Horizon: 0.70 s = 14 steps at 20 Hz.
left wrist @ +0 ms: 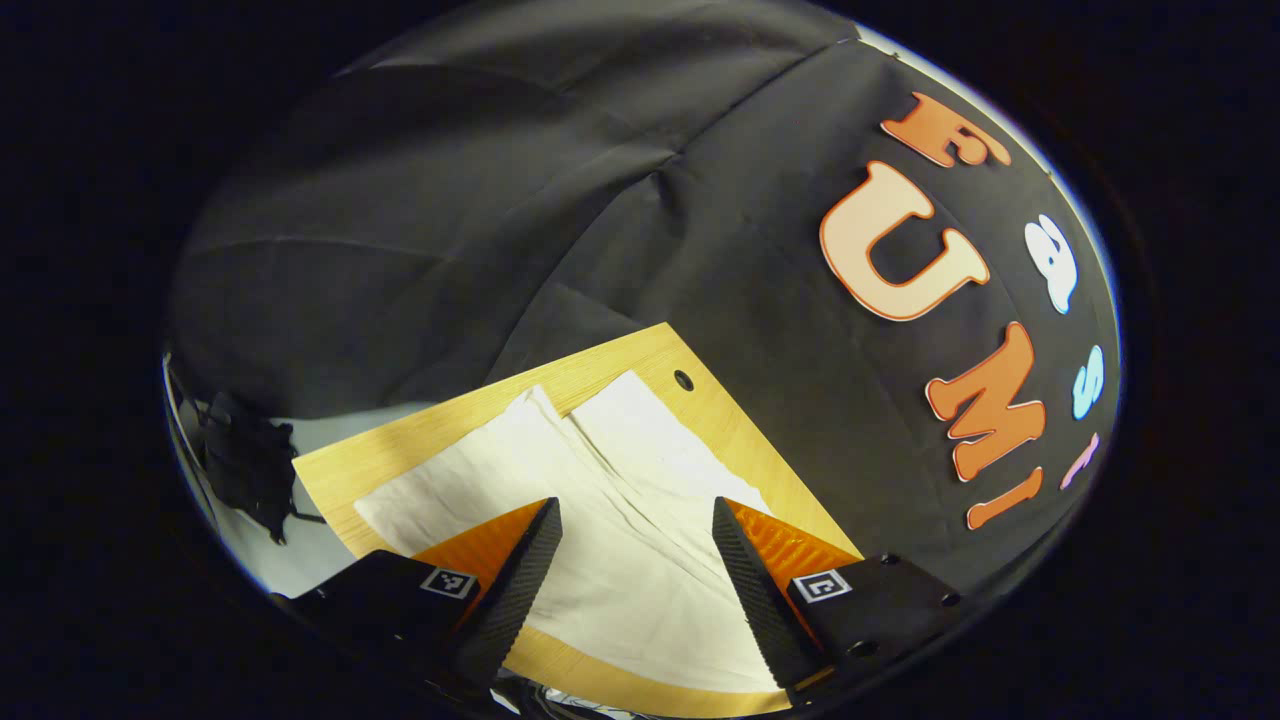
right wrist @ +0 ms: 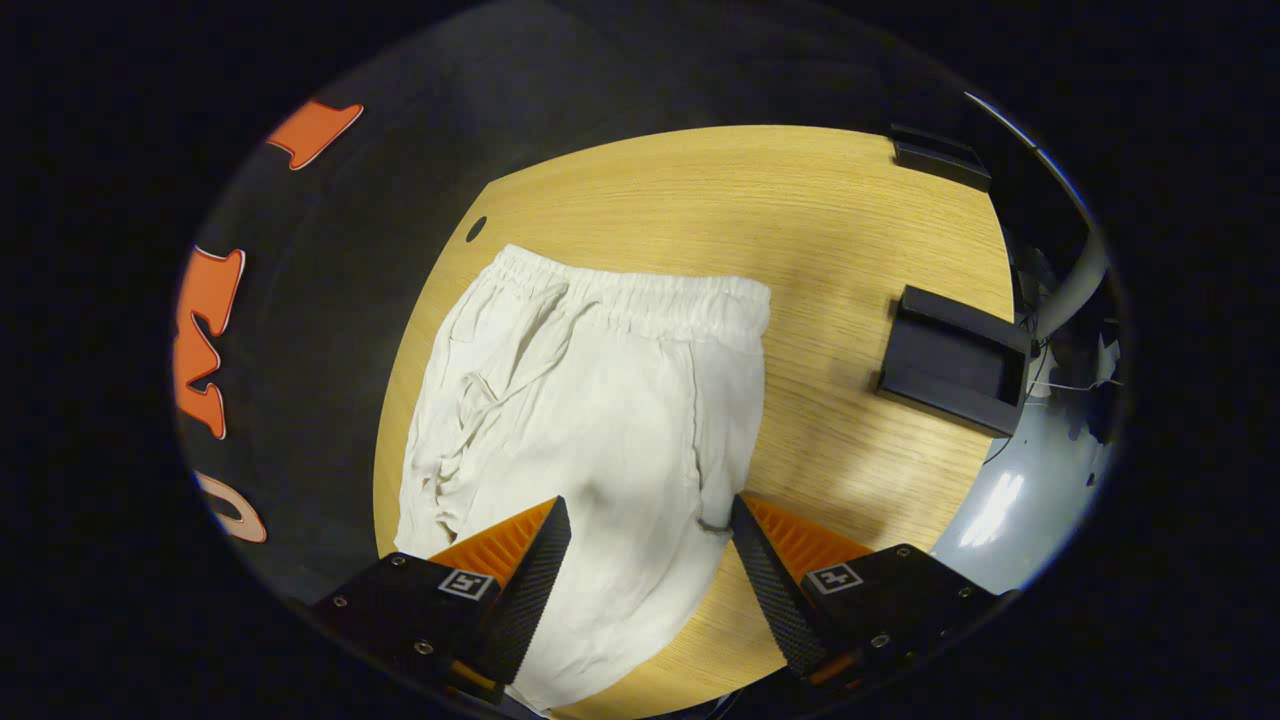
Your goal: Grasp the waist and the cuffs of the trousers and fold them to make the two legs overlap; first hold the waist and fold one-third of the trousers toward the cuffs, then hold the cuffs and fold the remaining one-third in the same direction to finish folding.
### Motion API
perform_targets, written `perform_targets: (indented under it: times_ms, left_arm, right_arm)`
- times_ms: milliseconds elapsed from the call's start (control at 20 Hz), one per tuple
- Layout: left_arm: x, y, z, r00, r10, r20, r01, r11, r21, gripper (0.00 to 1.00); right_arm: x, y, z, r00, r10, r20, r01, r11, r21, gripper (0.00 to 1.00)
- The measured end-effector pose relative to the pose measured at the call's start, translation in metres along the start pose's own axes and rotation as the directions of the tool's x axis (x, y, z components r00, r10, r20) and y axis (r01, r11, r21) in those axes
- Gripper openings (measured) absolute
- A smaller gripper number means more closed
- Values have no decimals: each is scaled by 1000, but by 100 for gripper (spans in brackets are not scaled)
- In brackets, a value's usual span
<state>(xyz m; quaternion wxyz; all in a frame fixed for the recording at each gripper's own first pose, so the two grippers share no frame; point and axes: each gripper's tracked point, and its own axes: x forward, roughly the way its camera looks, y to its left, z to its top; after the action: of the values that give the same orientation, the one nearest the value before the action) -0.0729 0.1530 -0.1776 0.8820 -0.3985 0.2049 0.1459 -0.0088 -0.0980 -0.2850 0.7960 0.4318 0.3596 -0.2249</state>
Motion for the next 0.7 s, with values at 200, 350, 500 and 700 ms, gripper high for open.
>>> perform_targets:
  times_ms: [200, 350, 500, 700]
  left_arm:
    - [-6, 24, -23, 995, 82, -57, -86, 993, -75, 99]
    - [-8, 46, -38, 985, 148, -92, -160, 977, -143, 99]
    - [-10, 72, -55, 971, 202, -127, -226, 950, -213, 99]
    - [-10, 100, -87, 948, 250, -197, -303, 900, -315, 99]
  right_arm:
    - [12, 1, 1, 999, -43, -19, 42, 998, -40, 71]
    - [16, -6, 0, 997, -72, -36, 69, 995, -70, 40]
    - [17, -10, 0, 996, -71, -55, 68, 996, -58, 5]
    - [12, -10, -2, 996, -52, -76, 49, 998, -45, 1]
